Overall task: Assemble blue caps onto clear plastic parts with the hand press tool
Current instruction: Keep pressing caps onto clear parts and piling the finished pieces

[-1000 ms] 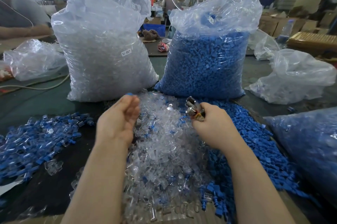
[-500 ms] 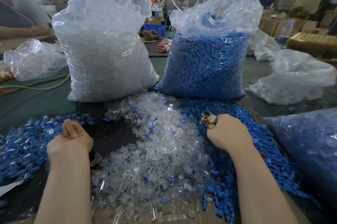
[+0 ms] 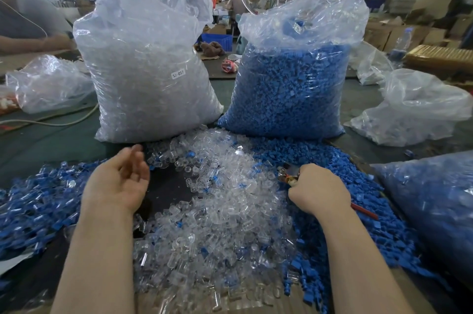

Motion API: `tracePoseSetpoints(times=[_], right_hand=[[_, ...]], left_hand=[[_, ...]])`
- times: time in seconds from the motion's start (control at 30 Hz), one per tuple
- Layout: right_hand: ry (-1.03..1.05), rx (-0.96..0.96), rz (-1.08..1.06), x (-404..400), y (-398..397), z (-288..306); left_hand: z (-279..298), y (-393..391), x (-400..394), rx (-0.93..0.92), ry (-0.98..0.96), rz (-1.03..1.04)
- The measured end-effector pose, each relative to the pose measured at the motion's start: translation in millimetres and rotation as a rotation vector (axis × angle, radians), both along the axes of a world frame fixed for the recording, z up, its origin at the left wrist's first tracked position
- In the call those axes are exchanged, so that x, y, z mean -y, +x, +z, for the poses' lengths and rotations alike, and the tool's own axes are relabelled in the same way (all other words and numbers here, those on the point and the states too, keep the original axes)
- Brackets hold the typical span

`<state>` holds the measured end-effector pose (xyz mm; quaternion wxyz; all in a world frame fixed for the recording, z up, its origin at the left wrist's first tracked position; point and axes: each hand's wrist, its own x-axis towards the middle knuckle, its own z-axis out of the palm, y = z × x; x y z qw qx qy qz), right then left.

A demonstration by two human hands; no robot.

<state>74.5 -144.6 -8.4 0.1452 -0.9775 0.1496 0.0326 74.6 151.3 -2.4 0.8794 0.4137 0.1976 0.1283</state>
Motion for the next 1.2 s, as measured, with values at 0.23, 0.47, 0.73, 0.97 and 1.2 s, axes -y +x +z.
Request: tracePoseSetpoints(times=[0.23, 0.47, 0.73, 0.97, 1.2], right_hand=[[0.015, 0.031, 0.04, 1, 3, -4], [0.015, 0.028, 0.049, 3, 3, -5], [0.048, 0.047, 0.02, 0, 2, -8], [0.039, 0.066, -0.01, -2, 2, -6], [0.04, 0.155, -0.062, -1, 5, -2]], left_hand=[[-13, 12, 38, -0.282, 1.076, -0.428], [-14, 11, 45, -0.341, 1.372, -0.489], [-9, 6, 45, -0.34, 1.487, -0.461], [3, 5, 52, -0.139, 0.932, -0.442], [15, 1, 76, -0.052, 0.591, -0.583]])
